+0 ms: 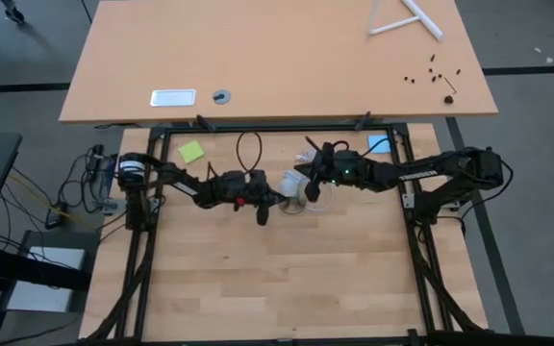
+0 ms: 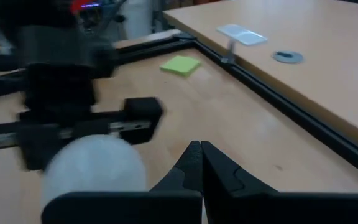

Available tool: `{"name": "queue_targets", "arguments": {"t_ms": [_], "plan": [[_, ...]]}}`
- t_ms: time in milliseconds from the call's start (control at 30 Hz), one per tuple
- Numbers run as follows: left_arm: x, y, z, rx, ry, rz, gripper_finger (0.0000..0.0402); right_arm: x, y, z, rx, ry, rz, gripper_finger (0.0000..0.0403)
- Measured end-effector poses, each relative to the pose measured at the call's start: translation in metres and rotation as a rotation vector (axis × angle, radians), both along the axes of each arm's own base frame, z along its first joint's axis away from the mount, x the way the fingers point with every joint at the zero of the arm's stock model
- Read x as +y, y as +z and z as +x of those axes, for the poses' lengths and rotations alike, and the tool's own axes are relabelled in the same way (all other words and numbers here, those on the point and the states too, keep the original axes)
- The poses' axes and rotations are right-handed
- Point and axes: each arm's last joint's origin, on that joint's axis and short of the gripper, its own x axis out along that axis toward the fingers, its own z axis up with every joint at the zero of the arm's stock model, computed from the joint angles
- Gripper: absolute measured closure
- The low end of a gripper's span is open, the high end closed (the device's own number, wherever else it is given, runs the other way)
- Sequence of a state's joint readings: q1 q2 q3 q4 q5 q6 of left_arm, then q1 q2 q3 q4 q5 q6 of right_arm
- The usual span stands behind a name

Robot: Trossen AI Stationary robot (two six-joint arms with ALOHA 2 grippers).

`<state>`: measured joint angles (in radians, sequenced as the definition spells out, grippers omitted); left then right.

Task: Screw lightbulb
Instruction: Insert the lightbulb into the lamp

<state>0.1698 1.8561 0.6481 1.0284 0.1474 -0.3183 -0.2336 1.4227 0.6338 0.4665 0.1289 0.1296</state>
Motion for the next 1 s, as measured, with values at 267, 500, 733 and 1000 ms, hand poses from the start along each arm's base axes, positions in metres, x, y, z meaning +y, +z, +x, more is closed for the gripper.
{"name": "queue_targets", "arguments": {"t_ms": [267,500,733,1000], "plan": [[0.007,0.001,0.0,0.004,0.009,-0.004,0.0401,0.002,0.002,0.001,-0.02,0.074,-0.003,0.0398],[0.007,0.007,0.007,-0.02,-0.033,-0.007,0.0401,0.003,0.003,0.002,-0.024,0.108,-0.014,0.0398],[0.007,0.007,0.008,-0.007,-0.038,-0.011,0.0401,-0.001,0.018,0.008,-0.072,0.108,-0.042,0.0398],[0.007,0.005,0.007,0.01,-0.041,-0.015,0.0401,-0.001,0.018,0.01,0.006,0.123,-0.008,0.0398]]}}
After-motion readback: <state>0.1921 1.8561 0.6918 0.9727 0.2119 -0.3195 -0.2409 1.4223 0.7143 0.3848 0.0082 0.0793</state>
